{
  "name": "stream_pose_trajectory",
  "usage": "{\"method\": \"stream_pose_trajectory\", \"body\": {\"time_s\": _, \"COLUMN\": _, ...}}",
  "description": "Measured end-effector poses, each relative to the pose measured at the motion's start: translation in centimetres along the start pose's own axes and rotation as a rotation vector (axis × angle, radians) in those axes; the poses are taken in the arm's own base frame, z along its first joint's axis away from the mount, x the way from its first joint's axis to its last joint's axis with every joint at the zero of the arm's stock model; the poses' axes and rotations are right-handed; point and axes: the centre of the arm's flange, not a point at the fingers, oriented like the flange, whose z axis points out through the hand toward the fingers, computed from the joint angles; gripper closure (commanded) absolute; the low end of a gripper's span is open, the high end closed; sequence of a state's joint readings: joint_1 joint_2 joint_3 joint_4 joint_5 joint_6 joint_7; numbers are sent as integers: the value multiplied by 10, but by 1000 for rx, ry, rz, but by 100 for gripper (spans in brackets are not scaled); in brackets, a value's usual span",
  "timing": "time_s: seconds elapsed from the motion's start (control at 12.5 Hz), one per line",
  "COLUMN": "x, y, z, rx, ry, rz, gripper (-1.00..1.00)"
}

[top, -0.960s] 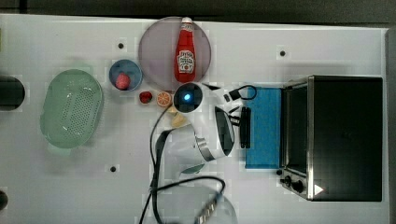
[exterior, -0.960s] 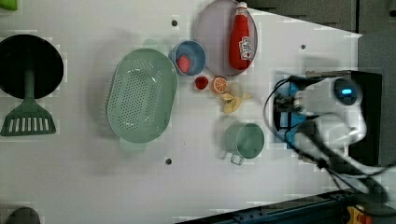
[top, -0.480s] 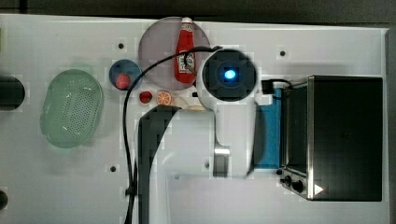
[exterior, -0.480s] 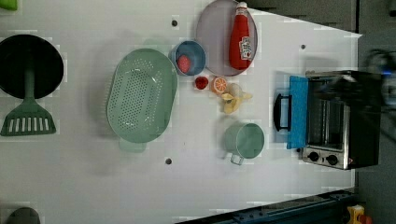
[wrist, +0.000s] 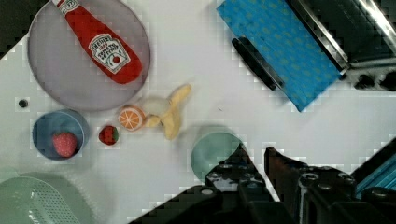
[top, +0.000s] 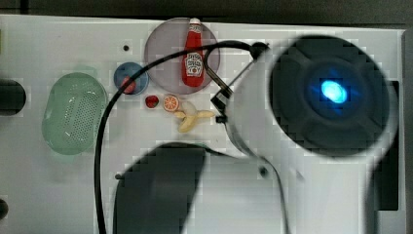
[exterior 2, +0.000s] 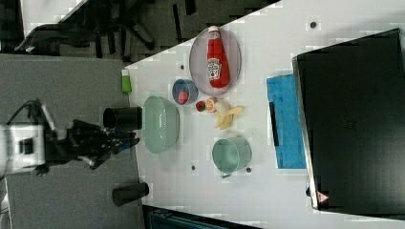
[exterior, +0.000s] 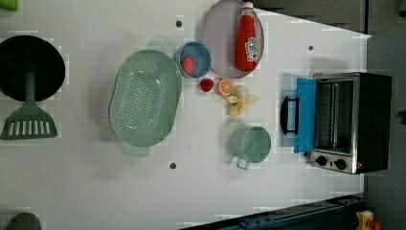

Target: Flap open oven.

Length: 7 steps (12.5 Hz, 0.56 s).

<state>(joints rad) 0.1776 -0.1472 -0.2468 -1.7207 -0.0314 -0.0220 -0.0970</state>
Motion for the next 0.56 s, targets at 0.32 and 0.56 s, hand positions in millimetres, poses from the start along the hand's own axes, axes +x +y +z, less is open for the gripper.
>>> {"method": "stream_pose_trajectory", "body": {"time_s": 0.32, "x": 13, "y": 11, "z": -6, "rx": 16, "ry": 13, "rz": 37, "gripper": 65}}
{"method": "stream_pose_trajectory", "body": {"time_s": 0.56, "x": 18, "y": -5, "z": 29, "rx": -36, "ry": -34, "rz": 28, "gripper": 65}}
